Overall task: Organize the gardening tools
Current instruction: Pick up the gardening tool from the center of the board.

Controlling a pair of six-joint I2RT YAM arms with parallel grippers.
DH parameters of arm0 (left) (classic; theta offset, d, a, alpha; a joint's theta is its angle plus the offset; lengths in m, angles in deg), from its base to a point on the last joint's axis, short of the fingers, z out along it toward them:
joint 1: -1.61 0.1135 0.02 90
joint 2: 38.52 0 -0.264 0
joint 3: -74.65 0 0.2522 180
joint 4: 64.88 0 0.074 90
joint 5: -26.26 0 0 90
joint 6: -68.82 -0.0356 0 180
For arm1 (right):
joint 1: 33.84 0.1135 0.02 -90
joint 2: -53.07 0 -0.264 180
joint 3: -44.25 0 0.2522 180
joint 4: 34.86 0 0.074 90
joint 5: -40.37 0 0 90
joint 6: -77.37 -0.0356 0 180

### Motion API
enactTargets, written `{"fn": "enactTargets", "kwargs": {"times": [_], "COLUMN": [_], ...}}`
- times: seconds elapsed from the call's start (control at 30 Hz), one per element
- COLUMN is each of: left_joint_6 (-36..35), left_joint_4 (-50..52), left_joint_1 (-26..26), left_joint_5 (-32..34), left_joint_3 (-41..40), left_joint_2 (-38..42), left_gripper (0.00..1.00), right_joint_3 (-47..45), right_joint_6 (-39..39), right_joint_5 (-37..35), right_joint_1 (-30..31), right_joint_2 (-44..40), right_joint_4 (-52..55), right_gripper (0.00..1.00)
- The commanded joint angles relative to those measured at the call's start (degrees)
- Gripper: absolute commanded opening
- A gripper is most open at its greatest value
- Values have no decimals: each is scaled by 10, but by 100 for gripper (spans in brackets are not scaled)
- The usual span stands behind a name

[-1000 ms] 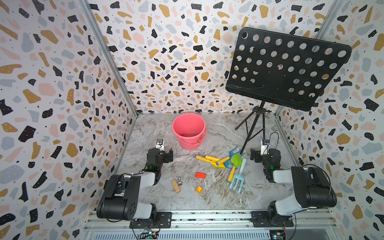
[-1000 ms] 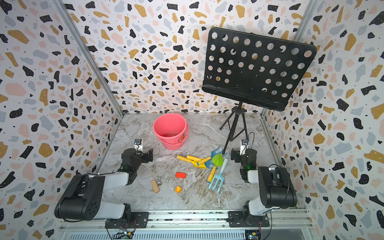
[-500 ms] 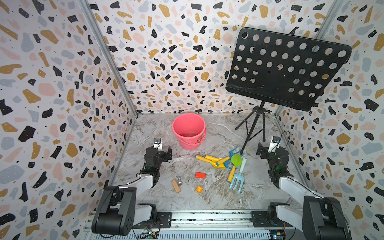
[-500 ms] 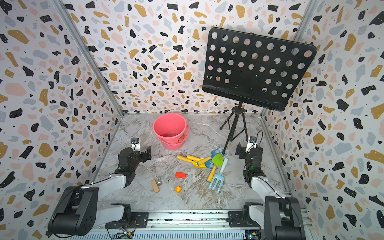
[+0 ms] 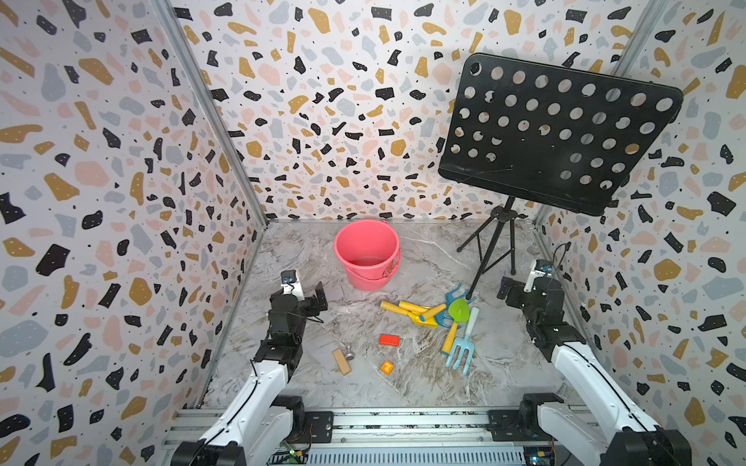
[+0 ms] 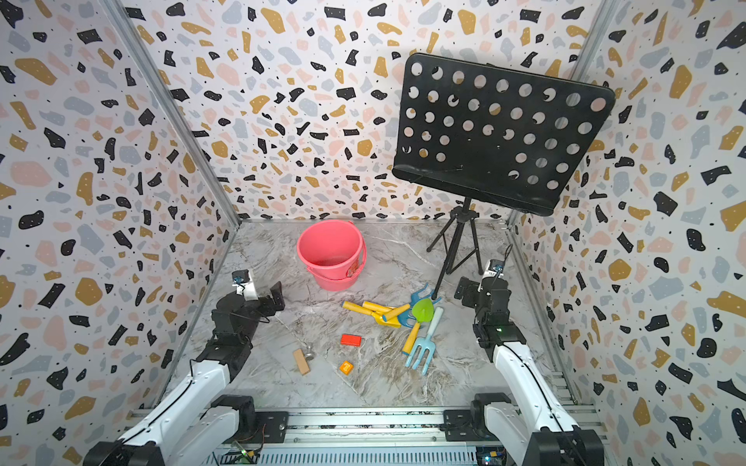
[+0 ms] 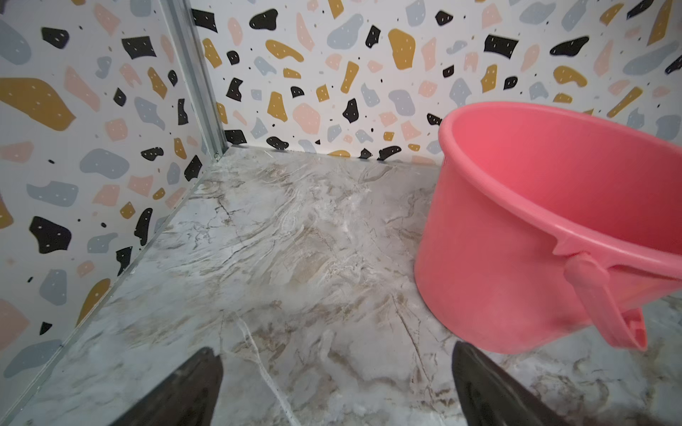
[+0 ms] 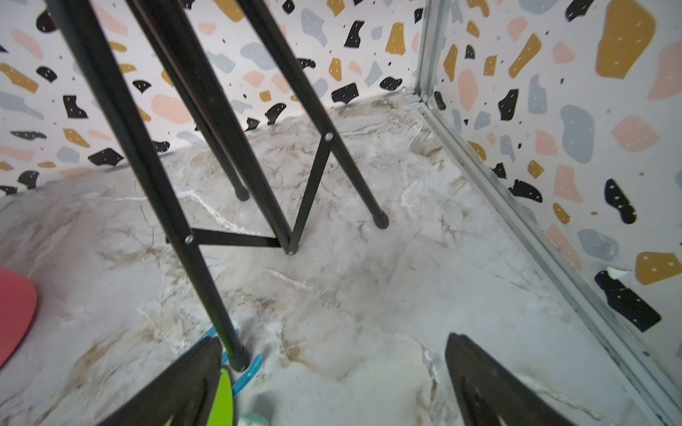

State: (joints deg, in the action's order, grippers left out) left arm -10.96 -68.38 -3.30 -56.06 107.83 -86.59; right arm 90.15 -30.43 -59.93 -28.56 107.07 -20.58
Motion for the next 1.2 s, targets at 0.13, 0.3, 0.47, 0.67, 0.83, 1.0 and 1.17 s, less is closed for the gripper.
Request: {"fn": "enactTargets", "kwargs": {"times": [0.13,0.3,0.47,0.67,0.83,1.0,1.17], "left_joint_6": [45,58,74,87,91,92,90], "left_joint_4": [99,128,152,173,196,193,201], "left_joint_1": [-71,-129,-173,-208,-235,-261,-273], "left_joint_5": [37,72,89,101,109,119,126], "left_joint_3": [27,30,35,53,80,90,101], "left_joint_2": [52,66,71,60,43,31,22], "left_gripper": [100,100,100,99,99,99,99], "right_joint_3": [56,67,82,102,118,130,135], "right_joint_6": [-19,-24,-34,-47,-54,-57,-61], "right_joint_5": [-27,-25,-40,-34,-22,-8,14], "right_joint_1": [24,41,65,84,94,101,116], "right_joint_2": [-22,-19,-23,-18,-3,3,15], "right_joint_4": [186,252,314,380,420,454,476], "right_gripper": [100,100,100,100,100,100,94]}}
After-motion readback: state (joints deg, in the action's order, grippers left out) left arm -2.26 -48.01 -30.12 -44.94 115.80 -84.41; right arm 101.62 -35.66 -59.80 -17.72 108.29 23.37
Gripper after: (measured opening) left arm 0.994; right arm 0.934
